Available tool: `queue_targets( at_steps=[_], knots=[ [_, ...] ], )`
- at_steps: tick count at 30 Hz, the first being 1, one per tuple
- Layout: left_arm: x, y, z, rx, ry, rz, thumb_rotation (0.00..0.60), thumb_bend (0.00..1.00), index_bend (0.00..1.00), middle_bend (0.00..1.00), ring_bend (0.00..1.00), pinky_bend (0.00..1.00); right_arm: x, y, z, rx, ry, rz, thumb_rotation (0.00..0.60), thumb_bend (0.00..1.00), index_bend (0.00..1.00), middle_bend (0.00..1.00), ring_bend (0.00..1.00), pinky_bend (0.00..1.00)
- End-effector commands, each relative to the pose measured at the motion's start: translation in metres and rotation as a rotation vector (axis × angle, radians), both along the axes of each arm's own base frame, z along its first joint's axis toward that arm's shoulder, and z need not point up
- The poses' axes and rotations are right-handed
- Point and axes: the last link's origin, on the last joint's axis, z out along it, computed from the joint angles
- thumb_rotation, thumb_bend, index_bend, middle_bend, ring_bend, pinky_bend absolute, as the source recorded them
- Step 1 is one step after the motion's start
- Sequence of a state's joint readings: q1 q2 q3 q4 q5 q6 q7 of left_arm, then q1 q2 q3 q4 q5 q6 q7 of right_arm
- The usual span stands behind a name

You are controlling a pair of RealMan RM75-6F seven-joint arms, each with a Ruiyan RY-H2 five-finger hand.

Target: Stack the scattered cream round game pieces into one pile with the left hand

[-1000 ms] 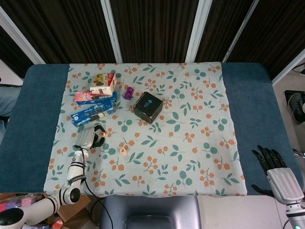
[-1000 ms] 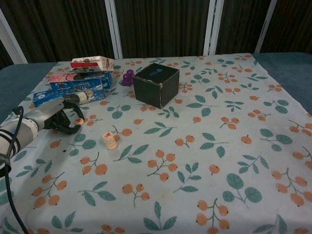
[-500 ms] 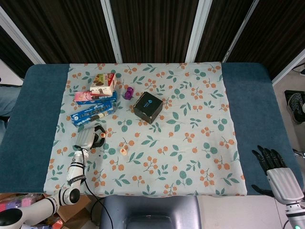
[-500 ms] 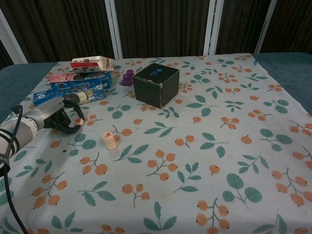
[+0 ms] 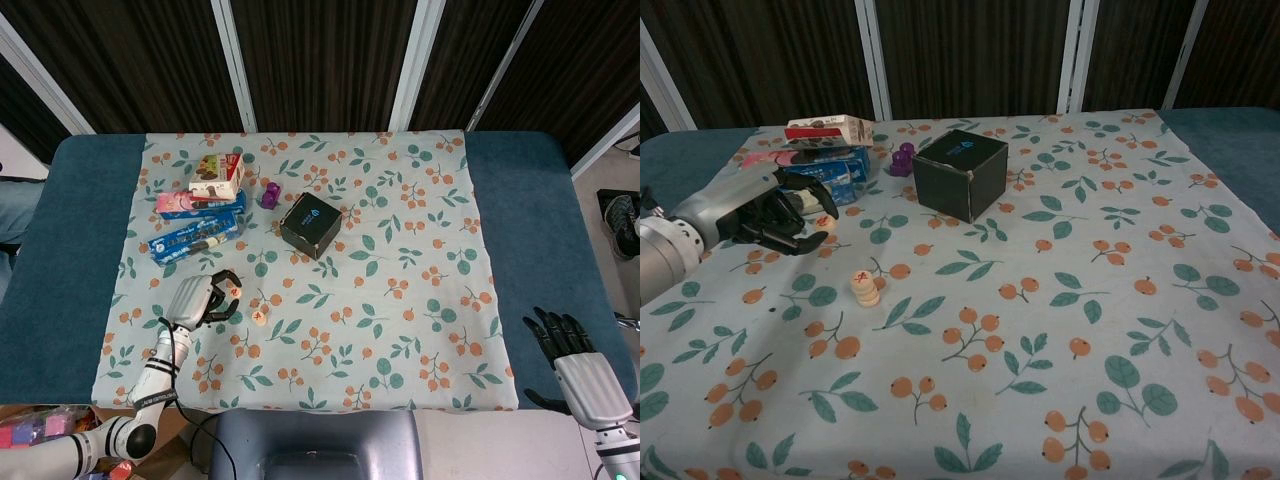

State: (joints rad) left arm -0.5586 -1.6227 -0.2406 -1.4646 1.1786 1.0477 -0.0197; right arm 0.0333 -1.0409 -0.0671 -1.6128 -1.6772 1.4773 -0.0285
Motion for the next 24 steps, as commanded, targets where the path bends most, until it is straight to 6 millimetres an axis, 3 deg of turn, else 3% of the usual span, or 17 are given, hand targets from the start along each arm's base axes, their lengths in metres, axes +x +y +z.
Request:
queue_targets(
  at_steps=[1, 7, 12, 24],
  knots=[
    [0.002, -0.028, 0.011, -0.053, -0.008, -0.031, 0.6, 0.4, 0.5, 1.0, 1.0, 1.0, 0.0, 0.0, 0.0, 0.002, -0.002, 0.003, 0.6, 0.17, 0.0, 0.0, 0.0, 0.0],
    [0.005, -0.034, 0.008, -0.065, 0.004, -0.046, 0.6, 0.4, 0.5, 1.0, 1.0, 1.0, 0.0, 0.001, 0.0, 0.003, -0.005, 0.006, 0.6, 0.17, 0.0, 0.0, 0.0, 0.0],
    [0.006, -0.035, -0.012, -0.081, 0.044, -0.046, 0.6, 0.4, 0.49, 1.0, 1.0, 1.0, 0.0, 0.002, 0.002, -0.001, -0.013, 0.006, 0.6, 0.17, 0.0, 0.0, 0.0, 0.0],
    [0.015, -0.022, -0.031, -0.052, 0.063, -0.051, 0.6, 0.4, 0.49, 1.0, 1.0, 1.0, 0.0, 0.001, 0.002, 0.001, -0.013, 0.005, 0.6, 0.17, 0.0, 0.0, 0.0, 0.0]
  ],
)
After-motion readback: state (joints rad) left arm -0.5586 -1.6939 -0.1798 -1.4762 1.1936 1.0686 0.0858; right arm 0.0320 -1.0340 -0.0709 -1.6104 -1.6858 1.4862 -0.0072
